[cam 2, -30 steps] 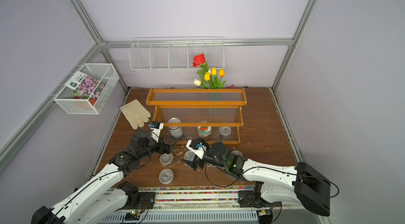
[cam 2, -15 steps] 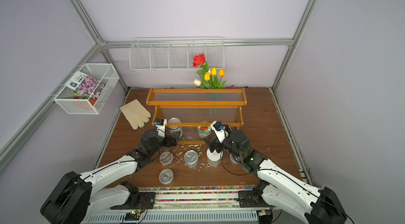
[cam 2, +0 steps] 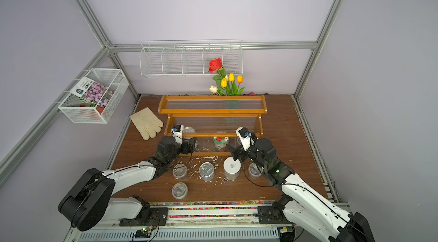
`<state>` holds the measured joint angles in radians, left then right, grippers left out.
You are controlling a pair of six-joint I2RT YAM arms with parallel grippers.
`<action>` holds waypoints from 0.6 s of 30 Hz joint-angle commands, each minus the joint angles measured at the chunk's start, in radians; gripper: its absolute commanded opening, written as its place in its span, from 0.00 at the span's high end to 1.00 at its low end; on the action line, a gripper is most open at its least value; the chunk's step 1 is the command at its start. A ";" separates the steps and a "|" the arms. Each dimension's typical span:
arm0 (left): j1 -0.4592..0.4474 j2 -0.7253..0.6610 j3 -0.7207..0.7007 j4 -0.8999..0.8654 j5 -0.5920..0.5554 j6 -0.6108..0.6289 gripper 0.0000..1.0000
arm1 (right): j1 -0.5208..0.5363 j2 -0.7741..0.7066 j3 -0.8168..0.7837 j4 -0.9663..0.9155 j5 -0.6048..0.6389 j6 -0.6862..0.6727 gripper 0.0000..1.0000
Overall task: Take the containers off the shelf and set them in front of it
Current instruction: 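Pick up a container from the shelf.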
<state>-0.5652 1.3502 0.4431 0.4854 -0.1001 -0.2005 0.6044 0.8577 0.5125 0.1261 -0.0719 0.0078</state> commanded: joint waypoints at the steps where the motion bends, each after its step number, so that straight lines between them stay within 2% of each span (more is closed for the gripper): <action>1: -0.004 0.025 0.038 0.051 0.007 0.029 0.10 | -0.015 -0.001 0.005 0.008 -0.011 0.019 0.05; 13: -0.003 0.005 0.037 -0.020 0.037 0.055 0.33 | -0.047 0.004 -0.007 0.020 -0.028 0.027 0.05; 18: -0.005 -0.037 0.010 -0.068 0.059 0.061 0.36 | -0.054 -0.001 -0.017 0.023 -0.026 0.034 0.05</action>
<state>-0.5652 1.3506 0.4561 0.4480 -0.0708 -0.1696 0.5602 0.8627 0.5121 0.1268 -0.0837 0.0227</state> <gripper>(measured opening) 0.779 0.950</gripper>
